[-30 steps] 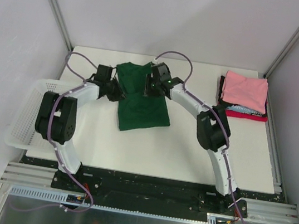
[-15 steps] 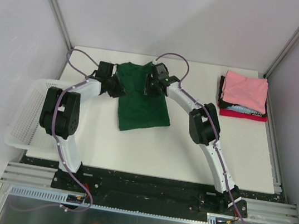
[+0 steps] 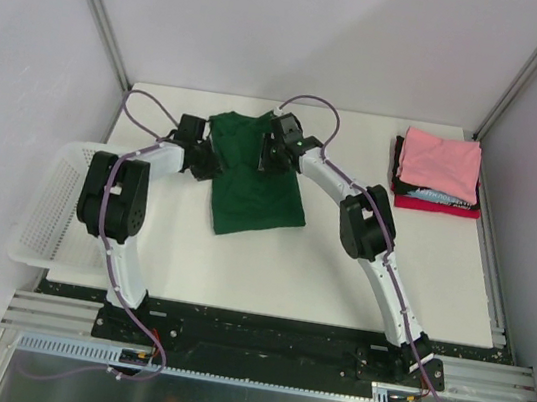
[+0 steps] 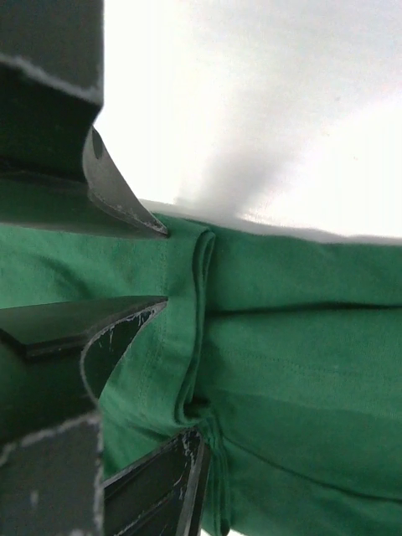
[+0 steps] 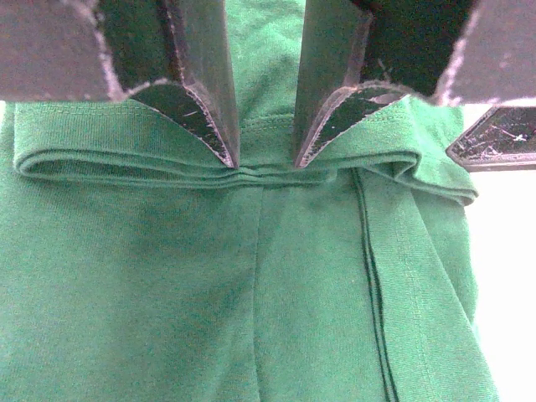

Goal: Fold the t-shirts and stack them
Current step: Fold the folded rectangular tshirt in 1/3 of the way

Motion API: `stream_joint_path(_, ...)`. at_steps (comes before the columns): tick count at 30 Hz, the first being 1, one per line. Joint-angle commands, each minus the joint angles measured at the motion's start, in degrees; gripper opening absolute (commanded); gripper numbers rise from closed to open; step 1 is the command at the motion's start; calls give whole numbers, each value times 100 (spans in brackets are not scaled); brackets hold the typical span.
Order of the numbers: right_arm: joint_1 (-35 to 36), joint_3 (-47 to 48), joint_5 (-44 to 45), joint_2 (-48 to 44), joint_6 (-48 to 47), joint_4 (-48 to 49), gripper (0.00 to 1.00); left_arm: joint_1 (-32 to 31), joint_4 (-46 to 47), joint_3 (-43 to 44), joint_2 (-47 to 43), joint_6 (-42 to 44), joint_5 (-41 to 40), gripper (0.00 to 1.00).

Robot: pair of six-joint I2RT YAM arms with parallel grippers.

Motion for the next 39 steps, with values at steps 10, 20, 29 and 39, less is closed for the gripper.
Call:
stream_joint_path(10, -22, -197, 127, -38, -9, -166, 37, 36, -85, 412, 188, 366, -449, 37)
stream_joint_path(20, -216, -728, 365, -432, 53, -136, 37, 91, -239, 493, 374, 318, -792, 1)
stream_joint_path(29, -349, -379, 243, -719, -20, -376, 43, 102, -339, 887, 390, 551, -693, 12)
stream_joint_path(39, -606, -2080, 238, -2484, 243, -220, 50, 112, -511, 749, -768, 671, -308, 50)
